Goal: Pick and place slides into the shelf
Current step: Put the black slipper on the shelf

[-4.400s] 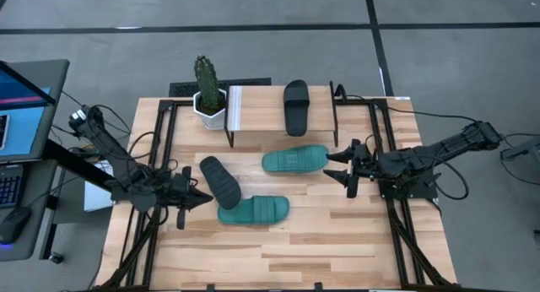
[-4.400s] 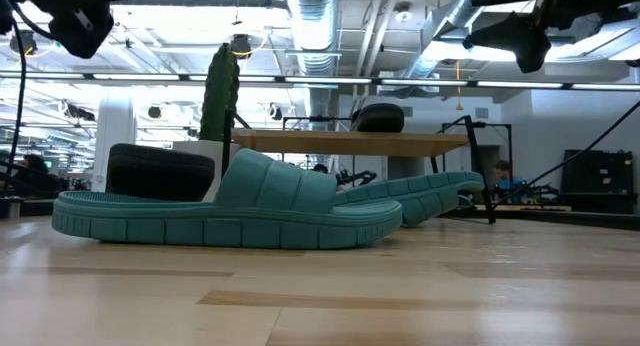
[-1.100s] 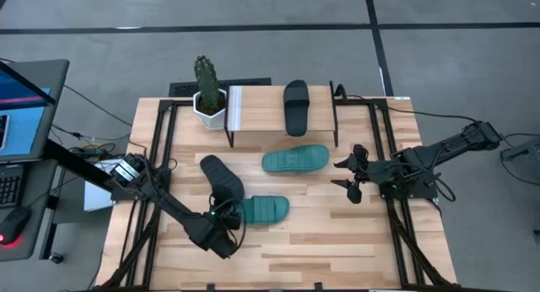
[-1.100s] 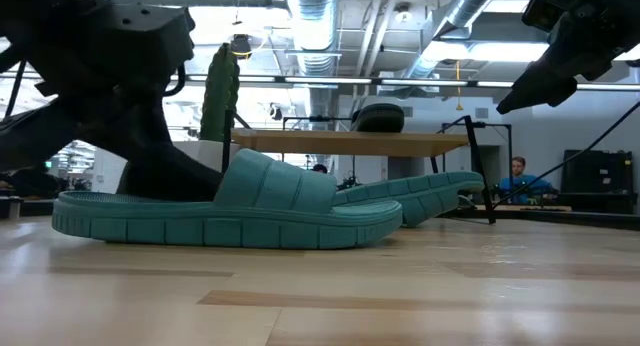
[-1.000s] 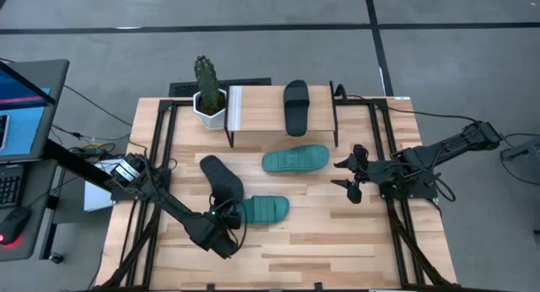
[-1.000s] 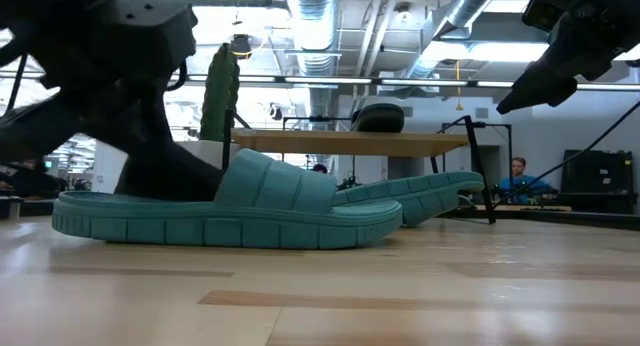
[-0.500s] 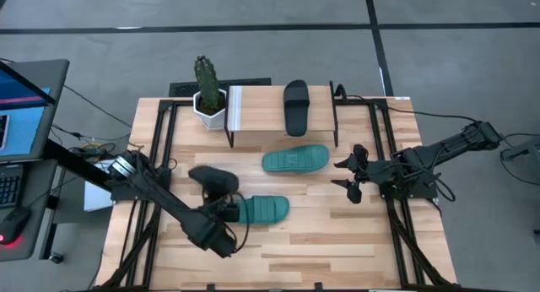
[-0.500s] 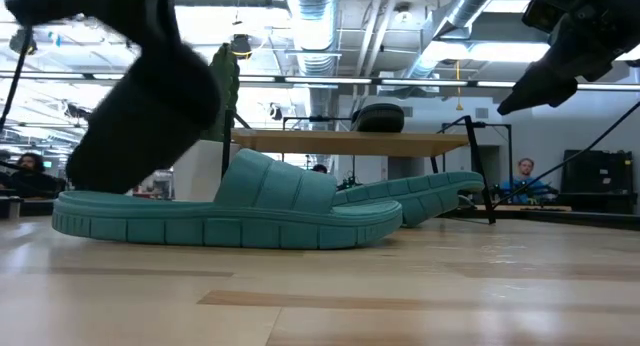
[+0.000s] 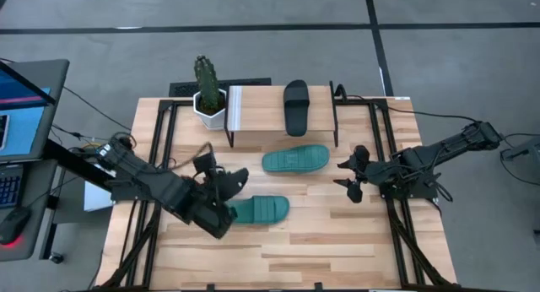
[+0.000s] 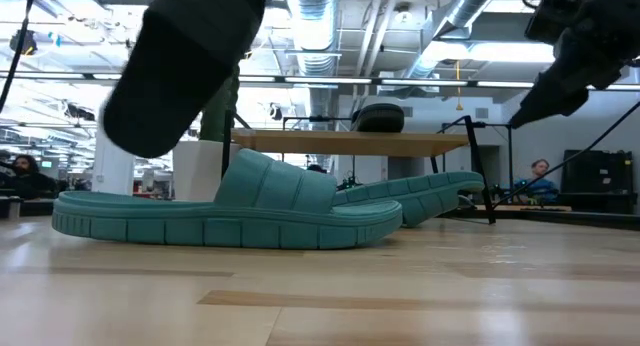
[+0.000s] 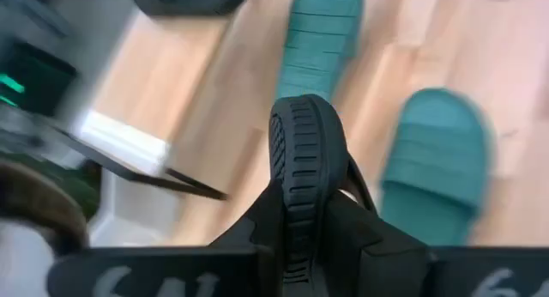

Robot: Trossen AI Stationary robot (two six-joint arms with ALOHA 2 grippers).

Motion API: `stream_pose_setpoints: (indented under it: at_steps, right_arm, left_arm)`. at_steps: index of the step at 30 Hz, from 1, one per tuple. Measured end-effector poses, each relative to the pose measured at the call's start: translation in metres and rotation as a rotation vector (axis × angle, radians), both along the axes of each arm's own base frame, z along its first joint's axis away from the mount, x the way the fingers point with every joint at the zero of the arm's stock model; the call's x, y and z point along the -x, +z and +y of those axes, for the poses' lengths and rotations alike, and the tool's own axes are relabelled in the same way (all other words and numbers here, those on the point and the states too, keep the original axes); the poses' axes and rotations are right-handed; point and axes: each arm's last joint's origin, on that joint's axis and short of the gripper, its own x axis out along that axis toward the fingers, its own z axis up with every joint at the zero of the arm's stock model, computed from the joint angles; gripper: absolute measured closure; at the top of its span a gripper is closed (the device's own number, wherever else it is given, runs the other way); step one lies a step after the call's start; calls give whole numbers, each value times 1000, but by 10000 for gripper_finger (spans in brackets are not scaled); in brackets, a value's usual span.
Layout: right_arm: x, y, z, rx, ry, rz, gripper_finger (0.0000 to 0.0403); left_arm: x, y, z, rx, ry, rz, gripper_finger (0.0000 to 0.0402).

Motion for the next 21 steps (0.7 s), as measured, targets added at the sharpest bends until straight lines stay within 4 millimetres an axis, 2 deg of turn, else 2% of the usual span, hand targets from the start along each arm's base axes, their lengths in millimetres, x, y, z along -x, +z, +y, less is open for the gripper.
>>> stream_pose_setpoints:
  at_steps: [6,12,15,18,21]
  right_arm:
    - [3,-4,-1,-41,-52,37,142]
    - [3,-4,-1,-58,-68,34,142]
    - [3,-4,-1,-59,-68,34,142]
    - [3,-4,-1,-60,-68,34,142]
    - [4,-4,-1,-75,-53,40,142]
  left_arm:
    - [13,21,10,289,86,-108,372]
    - [16,28,8,427,69,-179,372]
    - [12,15,5,419,59,-158,372]
    - [11,-9,4,395,80,-90,372]
    - [12,-29,4,405,93,-104,372]
